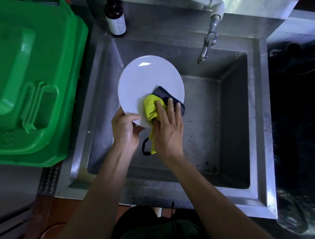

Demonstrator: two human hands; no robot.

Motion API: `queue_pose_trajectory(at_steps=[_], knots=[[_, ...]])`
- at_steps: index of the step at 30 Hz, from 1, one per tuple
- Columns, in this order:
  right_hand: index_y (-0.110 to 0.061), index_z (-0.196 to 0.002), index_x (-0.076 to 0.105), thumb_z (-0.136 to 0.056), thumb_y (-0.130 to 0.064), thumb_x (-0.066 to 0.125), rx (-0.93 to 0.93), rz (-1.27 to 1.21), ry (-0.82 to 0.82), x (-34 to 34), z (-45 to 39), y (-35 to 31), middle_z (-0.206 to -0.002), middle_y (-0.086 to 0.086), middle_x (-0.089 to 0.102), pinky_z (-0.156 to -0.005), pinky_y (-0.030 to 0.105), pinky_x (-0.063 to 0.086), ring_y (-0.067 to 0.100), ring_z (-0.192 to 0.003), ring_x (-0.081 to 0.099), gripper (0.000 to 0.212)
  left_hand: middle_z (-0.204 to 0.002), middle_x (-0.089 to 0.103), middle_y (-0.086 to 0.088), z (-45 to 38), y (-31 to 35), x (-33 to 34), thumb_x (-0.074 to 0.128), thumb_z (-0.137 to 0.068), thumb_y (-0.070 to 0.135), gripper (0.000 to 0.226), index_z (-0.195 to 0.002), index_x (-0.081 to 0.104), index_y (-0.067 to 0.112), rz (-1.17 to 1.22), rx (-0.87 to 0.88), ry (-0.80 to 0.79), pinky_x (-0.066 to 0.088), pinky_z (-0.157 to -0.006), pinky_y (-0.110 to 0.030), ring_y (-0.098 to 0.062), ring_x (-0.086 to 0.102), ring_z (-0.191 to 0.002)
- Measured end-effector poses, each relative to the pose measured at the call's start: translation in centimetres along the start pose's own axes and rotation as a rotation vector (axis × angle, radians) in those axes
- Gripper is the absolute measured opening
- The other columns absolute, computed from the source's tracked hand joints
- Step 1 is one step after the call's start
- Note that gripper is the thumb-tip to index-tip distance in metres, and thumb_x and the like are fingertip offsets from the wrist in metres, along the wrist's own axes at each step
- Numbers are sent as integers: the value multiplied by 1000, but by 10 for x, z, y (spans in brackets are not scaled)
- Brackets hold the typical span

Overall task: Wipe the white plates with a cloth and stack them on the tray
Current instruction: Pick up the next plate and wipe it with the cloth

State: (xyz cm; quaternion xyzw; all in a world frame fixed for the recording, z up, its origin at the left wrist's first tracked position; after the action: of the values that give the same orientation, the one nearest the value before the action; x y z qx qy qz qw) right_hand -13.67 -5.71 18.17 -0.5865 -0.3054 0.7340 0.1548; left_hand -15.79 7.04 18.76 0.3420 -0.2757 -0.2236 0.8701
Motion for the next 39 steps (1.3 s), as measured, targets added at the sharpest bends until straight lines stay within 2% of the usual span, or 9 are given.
queue_pose_trajectory(at_steps=[7, 10, 14, 19, 24, 30, 33, 36, 39], knots=[[-19, -160, 15, -106, -20, 38, 188, -223, 66, -26, -26, 25, -168, 7, 4, -125, 42, 9, 26, -154, 6, 58, -94, 76, -8, -6, -1, -7, 56, -68, -8, 36, -84, 76, 18, -69, -10, -25, 58, -62, -38, -30, 69, -83], [-19, -160, 14, -105, -20, 40, 193, -308, 24, -36, -38, 36, -167, 4, 12, -124, 43, 15, 22, -152, 14, 61, -98, 77, -4, -12, 2, -13, 53, -76, -10, 44, -83, 79, 24, -141, -11, -84, 58, -62, -39, -27, 70, -86], [-24, -159, 18, -100, -18, 47, 172, -336, -41, -51, -54, 49, -159, 3, 32, -119, 41, 28, 22, -144, 31, 66, -97, 77, -2, -15, 11, -16, 59, -64, 1, 38, -85, 79, 26, -255, -23, -154, 59, -62, -41, -22, 71, -83], [-31, -155, 29, -91, -14, 57, 125, -299, -89, -69, -75, 58, -146, -3, 46, -95, 19, 32, 10, -122, 45, 72, -92, 77, -1, -16, 22, -11, 61, -57, 6, 42, -86, 79, 30, -499, -22, -231, 60, -62, -40, -19, 73, -77], [-30, -148, 38, -86, -11, 63, 50, -257, -142, -80, -89, 60, -132, -2, 55, -91, 25, 37, 15, -115, 51, 69, -88, 77, 15, -12, 34, 2, 60, -58, 9, 47, -79, 77, 48, -719, -3, -307, 57, -54, -25, -1, 72, -74], [-26, -141, 46, -81, -6, 60, -68, -226, -122, -87, -89, 50, -126, -1, 58, -95, 32, 43, 19, -114, 53, 64, -94, 76, 12, -16, 48, 20, 59, -61, 11, 48, -87, 75, 48, -906, 38, -423, 57, -62, -29, -5, 70, -84], [-19, -138, 50, -80, -4, 59, -140, -187, -114, -91, -88, 43, -126, 4, 58, -97, 37, 43, 24, -116, 52, 61, -86, 76, 17, -20, 53, 26, 59, -61, 9, 49, -87, 74, 49, -989, 72, -463, 54, -62, -22, 0, 68, -82], [-14, -133, 53, -79, -2, 59, -223, -124, -103, -93, -85, 34, -124, 9, 58, -97, 45, 43, 30, -114, 51, 55, -82, 72, 18, -24, 55, 35, 61, -70, -3, 64, -108, 69, 48, -1119, 153, -507, 50, -66, -20, -3, 63, -79], [-15, -130, 55, -77, -7, 56, -293, -24, -108, -92, -83, 26, -123, 7, 59, -96, 50, 43, 32, -111, 51, 54, -74, 67, 14, -25, 54, 44, 59, -74, -10, 70, -114, 68, 47, -1233, 217, -533, 42, -52, -9, 6, 58, -63]])
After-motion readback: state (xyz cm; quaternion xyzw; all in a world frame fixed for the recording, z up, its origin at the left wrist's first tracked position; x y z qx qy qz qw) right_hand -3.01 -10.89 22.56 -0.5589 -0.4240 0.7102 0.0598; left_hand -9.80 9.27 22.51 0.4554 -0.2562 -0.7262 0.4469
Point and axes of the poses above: each hand's wrist, its own z-axis away from the middle knuckle, its own x-axis out of the palm, y = z × x, the point moved 4 cm from there along -z, towards the middle knuckle
